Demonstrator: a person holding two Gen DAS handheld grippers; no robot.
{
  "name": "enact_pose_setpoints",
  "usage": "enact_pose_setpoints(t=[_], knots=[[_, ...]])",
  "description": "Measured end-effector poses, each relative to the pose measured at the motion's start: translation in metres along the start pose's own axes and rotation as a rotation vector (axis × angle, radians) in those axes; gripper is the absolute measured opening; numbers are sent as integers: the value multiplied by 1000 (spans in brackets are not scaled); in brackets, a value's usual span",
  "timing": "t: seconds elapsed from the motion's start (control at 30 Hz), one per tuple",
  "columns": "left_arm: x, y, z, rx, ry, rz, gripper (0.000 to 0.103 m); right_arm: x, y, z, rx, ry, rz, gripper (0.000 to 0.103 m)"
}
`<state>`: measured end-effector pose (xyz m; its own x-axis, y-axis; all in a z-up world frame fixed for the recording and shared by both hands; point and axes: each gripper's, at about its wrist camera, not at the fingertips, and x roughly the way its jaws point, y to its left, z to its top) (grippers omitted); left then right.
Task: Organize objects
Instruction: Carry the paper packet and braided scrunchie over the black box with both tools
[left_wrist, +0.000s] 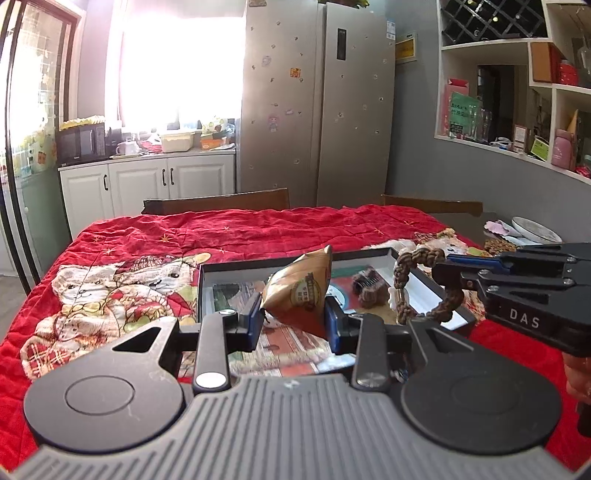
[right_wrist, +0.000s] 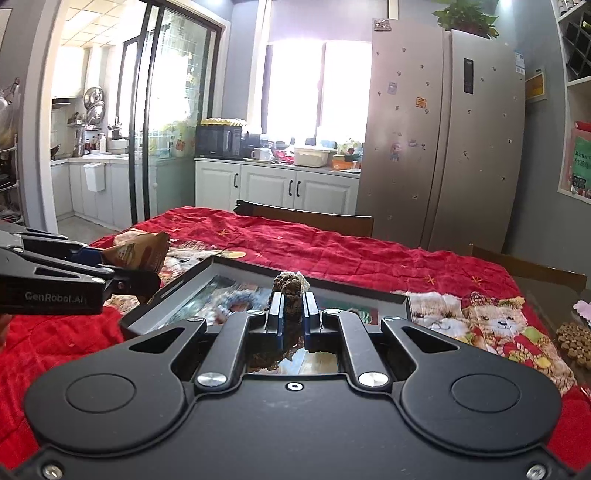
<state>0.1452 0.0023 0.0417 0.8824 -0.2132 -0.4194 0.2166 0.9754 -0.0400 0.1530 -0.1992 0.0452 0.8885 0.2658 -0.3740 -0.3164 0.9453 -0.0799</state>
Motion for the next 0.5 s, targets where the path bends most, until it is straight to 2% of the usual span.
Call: enact_pose_setpoints(t=[0.5], knots=[[63,15,26,-48,38,74,38,81,-6,20,50,59,-2,10]])
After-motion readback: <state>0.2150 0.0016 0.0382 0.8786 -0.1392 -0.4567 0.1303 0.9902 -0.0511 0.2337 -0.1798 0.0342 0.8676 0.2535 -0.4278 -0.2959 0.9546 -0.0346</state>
